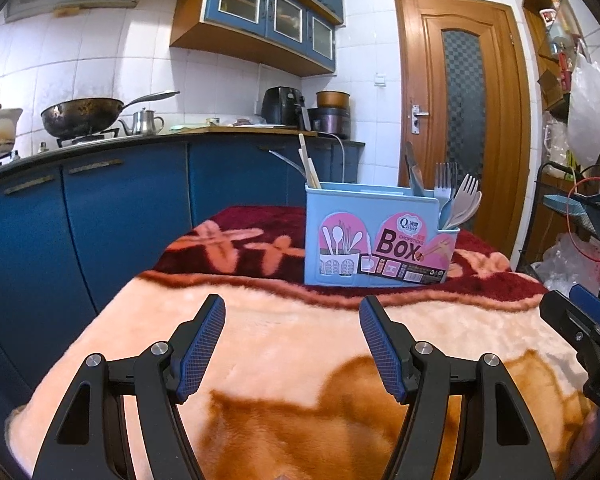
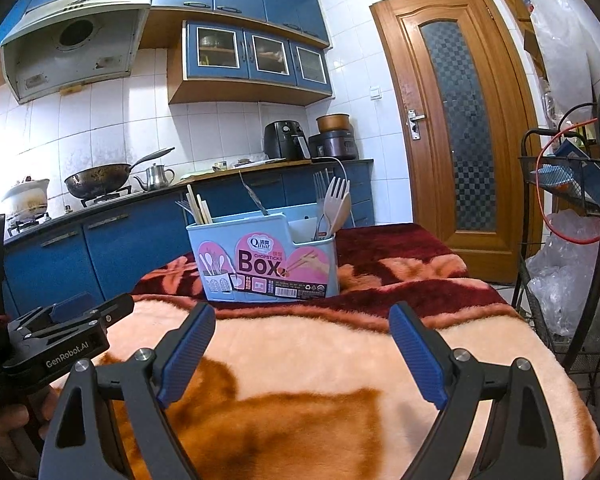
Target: Organize utensils
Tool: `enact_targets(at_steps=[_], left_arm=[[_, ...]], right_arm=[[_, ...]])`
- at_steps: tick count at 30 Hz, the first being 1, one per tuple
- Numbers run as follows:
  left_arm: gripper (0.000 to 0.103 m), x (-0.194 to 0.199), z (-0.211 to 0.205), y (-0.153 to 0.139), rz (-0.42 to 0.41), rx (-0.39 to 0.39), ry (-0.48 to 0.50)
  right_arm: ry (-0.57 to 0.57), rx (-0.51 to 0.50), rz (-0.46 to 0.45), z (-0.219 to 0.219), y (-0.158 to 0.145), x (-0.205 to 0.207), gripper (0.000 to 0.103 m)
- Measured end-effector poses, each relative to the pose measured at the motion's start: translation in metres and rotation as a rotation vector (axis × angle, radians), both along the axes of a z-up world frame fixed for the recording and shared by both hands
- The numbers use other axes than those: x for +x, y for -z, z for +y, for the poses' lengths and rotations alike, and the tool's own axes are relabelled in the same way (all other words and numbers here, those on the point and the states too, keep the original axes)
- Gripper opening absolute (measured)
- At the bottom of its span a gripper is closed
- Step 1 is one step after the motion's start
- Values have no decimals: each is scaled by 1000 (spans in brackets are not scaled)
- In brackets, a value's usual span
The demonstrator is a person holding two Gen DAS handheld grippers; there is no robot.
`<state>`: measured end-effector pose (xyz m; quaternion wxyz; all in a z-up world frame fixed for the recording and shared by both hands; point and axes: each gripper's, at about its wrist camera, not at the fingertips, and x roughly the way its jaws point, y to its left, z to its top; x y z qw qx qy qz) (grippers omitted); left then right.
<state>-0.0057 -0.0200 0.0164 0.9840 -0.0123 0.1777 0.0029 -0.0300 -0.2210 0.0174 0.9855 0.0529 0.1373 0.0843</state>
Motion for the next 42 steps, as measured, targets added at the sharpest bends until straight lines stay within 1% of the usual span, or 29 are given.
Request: enact_targets(at_steps=[42], left_arm=[[71,-4,1,1,-19,7,-9]], right_arm=[[0,-2,2,-1,0,0,91]])
